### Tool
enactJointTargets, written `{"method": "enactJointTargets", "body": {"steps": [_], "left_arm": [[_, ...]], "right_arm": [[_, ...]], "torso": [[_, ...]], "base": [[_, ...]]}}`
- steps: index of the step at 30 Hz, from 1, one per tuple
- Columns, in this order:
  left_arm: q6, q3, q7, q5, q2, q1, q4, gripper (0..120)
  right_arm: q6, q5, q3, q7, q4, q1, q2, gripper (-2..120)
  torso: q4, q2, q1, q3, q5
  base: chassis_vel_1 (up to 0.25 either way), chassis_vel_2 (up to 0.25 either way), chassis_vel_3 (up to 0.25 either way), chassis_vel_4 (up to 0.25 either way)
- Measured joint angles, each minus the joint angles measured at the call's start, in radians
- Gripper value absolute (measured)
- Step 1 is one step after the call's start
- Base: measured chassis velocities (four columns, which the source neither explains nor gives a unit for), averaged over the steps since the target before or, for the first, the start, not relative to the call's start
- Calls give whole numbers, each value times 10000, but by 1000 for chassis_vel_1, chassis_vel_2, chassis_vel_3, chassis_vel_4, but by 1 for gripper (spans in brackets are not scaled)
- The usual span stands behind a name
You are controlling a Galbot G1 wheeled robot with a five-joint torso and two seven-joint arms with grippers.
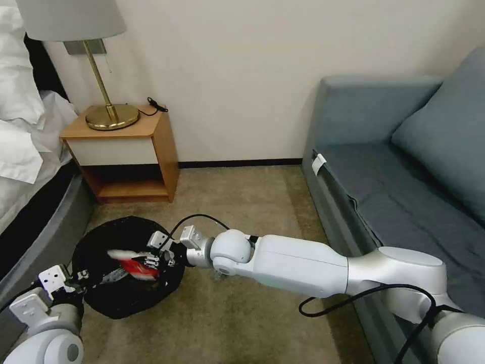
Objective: Pick up the trash bin, then pick up the garbage on the floor and place it into the trash bin.
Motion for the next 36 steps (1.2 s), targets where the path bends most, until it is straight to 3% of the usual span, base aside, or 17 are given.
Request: {"method": "enactJointTargets", "body": {"steps": [3, 15, 27, 30, 36], "left_arm": [[-8, 2, 10, 6, -12, 1, 5, 4], [-24, -44, 22, -2, -2, -5, 5, 4], [-24, -114, 19, -105, 77, -52, 49, 4], [-24, -268, 9, -203, 158, -14, 15, 3], [-24, -424, 12, -218, 217, 99, -205, 3]], "right_arm": [[-1, 6, 196, 178, 149, -56, -18, 61], [-59, 84, 1526, 431, 1088, -26, -595, 98], [171, -477, 2608, 295, 1093, -153, -1808, 100], [918, -1764, 2280, -399, 72, -46, -2162, 100], [2078, -3108, 1511, -1648, -1478, 199, -1928, 100]], "torso": [[1, 0, 0, 0, 0], [0, 0, 0, 0, 0], [0, 0, -1, 0, 2], [-4, 0, 0, 0, 2], [0, 0, 0, 0, 3]], "base": [[0, 0, 0, 0], [0, 0, 0, 0], [0, 0, 0, 0], [0, 0, 0, 0], [0, 0, 0, 0]]}}
